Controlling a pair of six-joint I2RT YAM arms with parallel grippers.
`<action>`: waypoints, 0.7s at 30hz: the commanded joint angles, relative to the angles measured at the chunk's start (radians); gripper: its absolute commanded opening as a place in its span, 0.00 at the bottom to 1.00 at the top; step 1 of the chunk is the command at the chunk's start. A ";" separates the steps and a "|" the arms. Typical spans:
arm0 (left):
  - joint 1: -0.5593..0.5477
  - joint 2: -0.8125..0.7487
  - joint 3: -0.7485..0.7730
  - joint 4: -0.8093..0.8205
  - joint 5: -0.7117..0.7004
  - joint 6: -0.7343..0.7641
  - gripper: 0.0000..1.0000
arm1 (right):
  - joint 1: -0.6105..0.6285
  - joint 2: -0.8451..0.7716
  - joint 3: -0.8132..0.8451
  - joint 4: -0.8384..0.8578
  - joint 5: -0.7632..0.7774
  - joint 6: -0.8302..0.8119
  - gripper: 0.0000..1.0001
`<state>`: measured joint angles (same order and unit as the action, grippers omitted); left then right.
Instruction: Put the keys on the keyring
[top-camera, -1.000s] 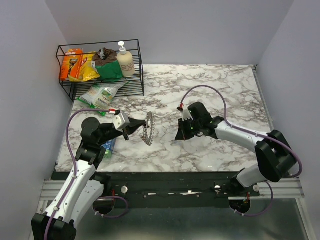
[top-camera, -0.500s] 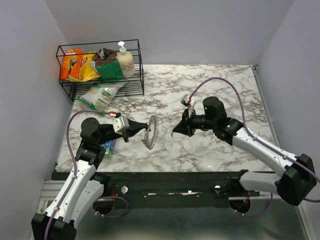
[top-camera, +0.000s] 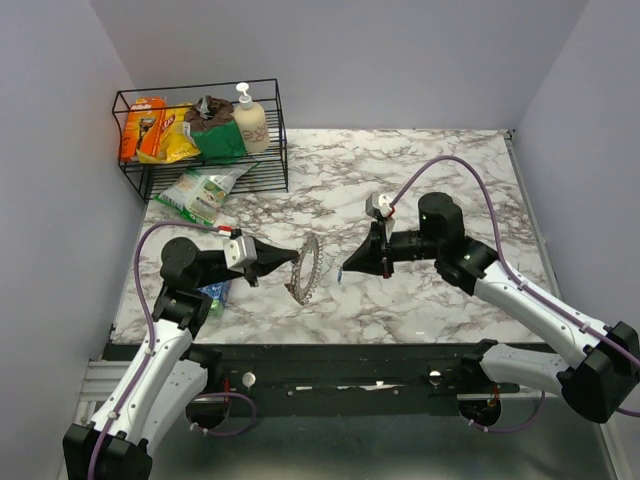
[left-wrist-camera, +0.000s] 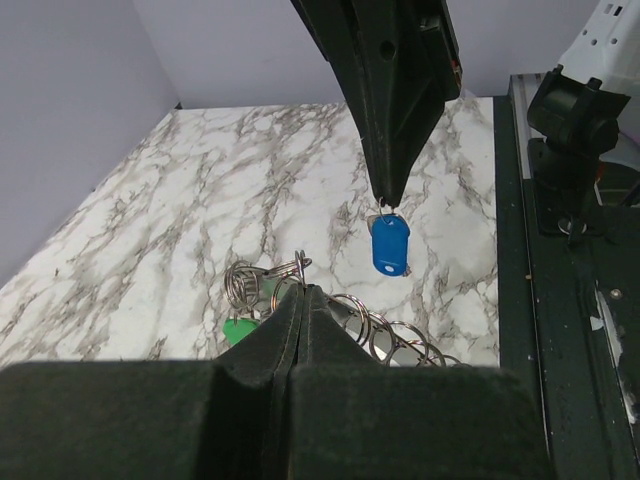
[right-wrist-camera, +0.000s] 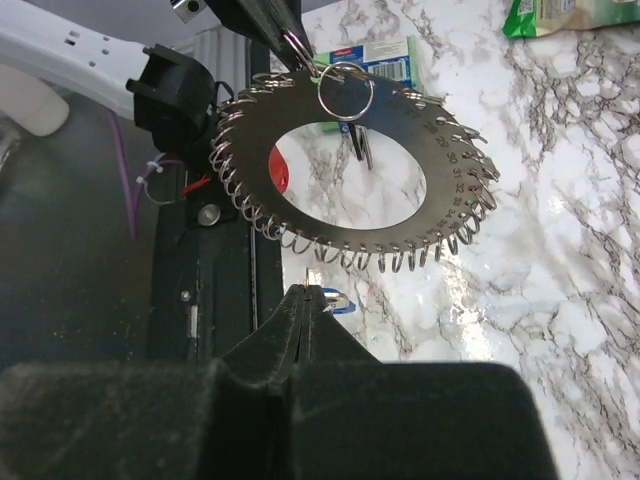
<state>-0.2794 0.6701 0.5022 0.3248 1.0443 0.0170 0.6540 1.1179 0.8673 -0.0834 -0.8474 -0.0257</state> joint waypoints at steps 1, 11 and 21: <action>-0.015 0.019 0.012 0.031 -0.004 -0.003 0.00 | 0.024 -0.021 0.042 0.042 0.036 0.018 0.01; -0.165 0.072 0.127 -0.227 -0.176 0.190 0.00 | 0.093 0.031 0.128 0.019 0.137 0.023 0.01; -0.265 0.152 0.194 -0.352 -0.328 0.279 0.00 | 0.130 0.072 0.156 -0.016 0.269 0.014 0.01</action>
<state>-0.5270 0.8165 0.6659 0.0170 0.7982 0.2409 0.7723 1.1790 0.9867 -0.0795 -0.6594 -0.0071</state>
